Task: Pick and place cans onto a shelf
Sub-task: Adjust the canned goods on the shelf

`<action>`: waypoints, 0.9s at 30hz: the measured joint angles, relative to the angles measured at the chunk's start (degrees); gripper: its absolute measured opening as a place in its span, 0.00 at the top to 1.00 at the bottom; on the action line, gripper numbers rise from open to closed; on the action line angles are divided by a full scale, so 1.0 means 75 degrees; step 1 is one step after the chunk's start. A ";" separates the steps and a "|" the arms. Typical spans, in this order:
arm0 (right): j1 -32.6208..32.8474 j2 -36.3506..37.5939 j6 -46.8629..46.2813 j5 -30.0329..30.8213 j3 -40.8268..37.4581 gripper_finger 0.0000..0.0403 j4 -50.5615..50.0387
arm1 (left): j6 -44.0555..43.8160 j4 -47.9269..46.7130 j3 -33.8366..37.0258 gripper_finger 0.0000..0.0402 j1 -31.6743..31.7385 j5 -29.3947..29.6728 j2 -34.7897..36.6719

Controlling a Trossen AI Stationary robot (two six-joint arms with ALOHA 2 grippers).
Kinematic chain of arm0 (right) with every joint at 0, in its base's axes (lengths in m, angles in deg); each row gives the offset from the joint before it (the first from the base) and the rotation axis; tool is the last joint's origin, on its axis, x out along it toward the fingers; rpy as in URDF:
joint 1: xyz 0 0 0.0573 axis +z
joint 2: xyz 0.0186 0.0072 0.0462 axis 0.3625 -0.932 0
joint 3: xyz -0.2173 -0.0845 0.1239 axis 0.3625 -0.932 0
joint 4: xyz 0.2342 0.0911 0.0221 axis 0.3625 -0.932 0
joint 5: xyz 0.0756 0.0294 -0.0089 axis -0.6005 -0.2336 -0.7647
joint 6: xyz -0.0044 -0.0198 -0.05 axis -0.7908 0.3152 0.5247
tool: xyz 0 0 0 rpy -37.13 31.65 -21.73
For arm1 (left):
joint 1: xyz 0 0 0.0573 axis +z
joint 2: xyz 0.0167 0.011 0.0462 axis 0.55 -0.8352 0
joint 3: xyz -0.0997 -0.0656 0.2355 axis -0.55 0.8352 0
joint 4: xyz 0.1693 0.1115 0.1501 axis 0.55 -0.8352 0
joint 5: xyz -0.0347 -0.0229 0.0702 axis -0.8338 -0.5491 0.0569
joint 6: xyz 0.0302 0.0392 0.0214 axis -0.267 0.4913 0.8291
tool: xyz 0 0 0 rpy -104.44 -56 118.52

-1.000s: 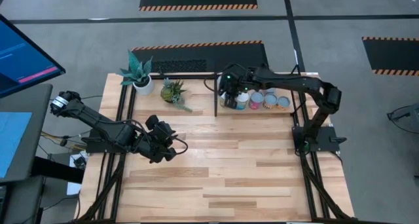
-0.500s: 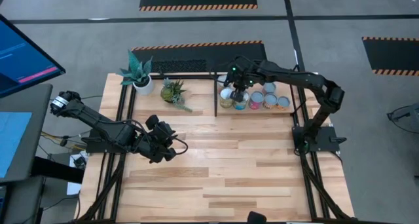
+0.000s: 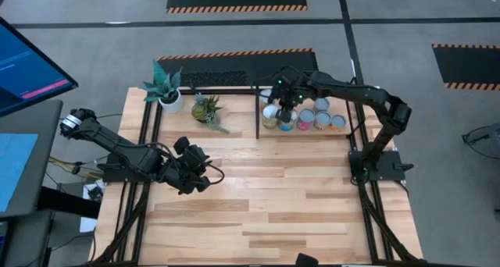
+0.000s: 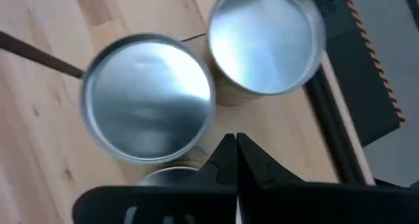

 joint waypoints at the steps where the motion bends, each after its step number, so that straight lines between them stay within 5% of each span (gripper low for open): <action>1: -0.0002 0.0000 -0.0019 -0.0066 0.0000 0.98 -0.0022 | -0.0002 0.0000 0.0000 0.83 0.0001 0.0018 0.0003; 27: -0.0264 -0.0408 -0.0229 -0.0146 -0.0004 0.98 0.0302 | -0.0008 0.0008 0.0000 0.83 0.0000 -0.0013 0.0002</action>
